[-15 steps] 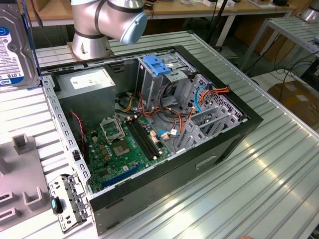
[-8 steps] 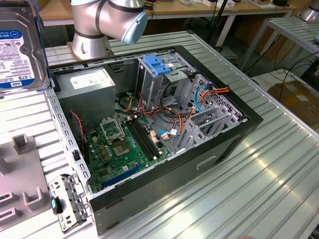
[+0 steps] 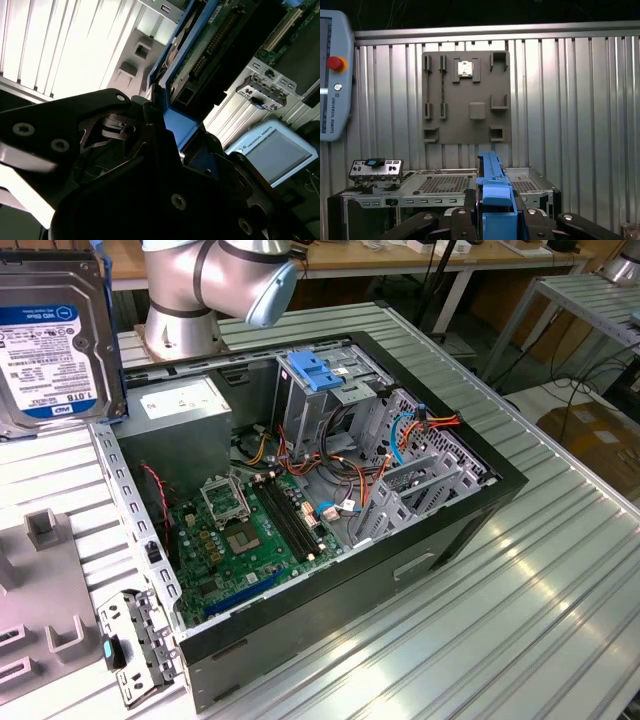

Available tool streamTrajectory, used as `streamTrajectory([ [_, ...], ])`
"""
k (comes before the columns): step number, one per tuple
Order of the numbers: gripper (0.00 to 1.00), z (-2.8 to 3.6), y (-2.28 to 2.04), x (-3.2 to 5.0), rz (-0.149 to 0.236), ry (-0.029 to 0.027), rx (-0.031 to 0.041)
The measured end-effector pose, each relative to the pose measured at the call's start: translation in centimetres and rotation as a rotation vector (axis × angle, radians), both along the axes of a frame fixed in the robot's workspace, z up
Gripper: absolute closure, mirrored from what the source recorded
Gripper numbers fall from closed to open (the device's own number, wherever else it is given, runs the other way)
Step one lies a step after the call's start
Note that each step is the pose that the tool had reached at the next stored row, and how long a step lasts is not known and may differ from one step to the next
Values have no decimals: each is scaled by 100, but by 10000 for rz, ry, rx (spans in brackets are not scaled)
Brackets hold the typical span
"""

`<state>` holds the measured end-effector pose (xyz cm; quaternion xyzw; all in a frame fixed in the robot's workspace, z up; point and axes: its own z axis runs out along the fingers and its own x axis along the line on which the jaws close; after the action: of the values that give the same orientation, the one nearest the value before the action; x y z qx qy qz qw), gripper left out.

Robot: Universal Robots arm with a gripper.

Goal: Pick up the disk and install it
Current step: 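Pick up the disk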

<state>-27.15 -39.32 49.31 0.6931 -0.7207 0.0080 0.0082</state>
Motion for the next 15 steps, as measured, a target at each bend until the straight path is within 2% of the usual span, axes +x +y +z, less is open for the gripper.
streamTrajectory([
  [2,63,-5,-12,79,-1,-1,-11],
  [7,63,-16,-37,174,-6,-1,-18],
  [10,63,-24,-58,268,-10,-1,-25],
  [12,63,-27,-66,303,-11,0,-28],
  [15,63,-35,-88,409,-16,-1,-30],
])
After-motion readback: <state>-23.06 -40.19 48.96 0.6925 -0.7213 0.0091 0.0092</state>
